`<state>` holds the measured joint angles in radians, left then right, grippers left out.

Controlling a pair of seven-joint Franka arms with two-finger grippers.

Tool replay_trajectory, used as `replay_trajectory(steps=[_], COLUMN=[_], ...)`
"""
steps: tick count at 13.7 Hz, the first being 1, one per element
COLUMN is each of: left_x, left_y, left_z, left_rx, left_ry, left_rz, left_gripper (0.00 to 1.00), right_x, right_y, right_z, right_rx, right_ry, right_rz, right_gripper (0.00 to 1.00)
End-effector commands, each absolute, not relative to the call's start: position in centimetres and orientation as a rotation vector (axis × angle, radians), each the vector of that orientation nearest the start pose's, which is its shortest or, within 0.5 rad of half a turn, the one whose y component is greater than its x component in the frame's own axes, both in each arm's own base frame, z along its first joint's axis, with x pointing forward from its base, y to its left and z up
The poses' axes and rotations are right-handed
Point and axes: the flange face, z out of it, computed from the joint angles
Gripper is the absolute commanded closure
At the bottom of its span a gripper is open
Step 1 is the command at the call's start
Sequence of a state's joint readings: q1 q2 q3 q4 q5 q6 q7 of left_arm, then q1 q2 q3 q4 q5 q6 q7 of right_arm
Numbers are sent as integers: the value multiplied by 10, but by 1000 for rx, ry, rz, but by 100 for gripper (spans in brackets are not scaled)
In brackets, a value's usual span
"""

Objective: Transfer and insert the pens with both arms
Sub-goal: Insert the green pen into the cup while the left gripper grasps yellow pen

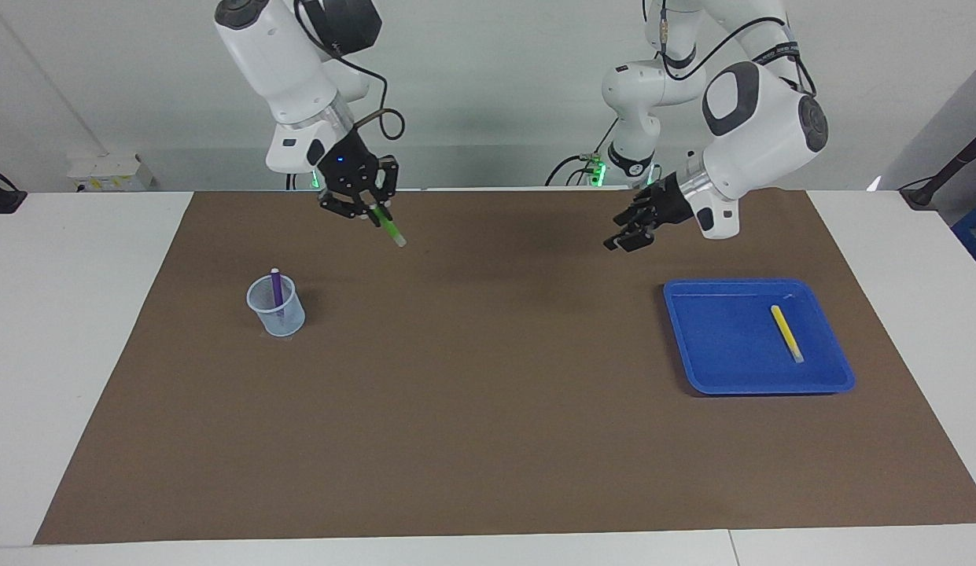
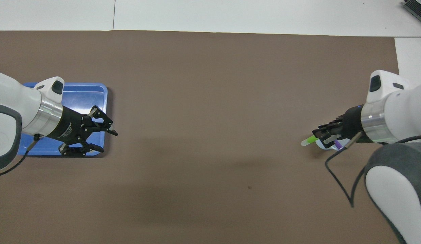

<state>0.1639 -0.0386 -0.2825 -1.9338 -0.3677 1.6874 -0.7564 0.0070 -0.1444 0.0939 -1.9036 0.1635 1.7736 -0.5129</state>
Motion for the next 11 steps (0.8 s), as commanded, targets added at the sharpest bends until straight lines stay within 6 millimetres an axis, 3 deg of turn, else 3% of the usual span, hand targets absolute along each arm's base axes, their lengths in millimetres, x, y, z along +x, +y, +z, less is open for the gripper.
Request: replay_trajectory(steps=[1,4,6,9,11], left_x=[512,522,526,530,535], left_y=[-72,-2,27,65,93], left_z=[491,492,481,460,443], left_rx=[-3165,-3223,-3219,-3207,-3201], left_ry=[-741,-348,-126,56,138], left_rz=[408,255,159,20,-44], left_gripper=[35,36,36,36,37], right_x=[503,490,487,488,490], right_y=[21,0,-27,-29,-32], right_z=[548,526,506,500,485], right_rx=[-2896,-2910,-2931,-2939,-2942], right_ry=[-1025,-1169,-1184,-1187,-1192], right_rz=[-40,-59,-52,-80,-96], right_gripper=[100,100,100,100,100])
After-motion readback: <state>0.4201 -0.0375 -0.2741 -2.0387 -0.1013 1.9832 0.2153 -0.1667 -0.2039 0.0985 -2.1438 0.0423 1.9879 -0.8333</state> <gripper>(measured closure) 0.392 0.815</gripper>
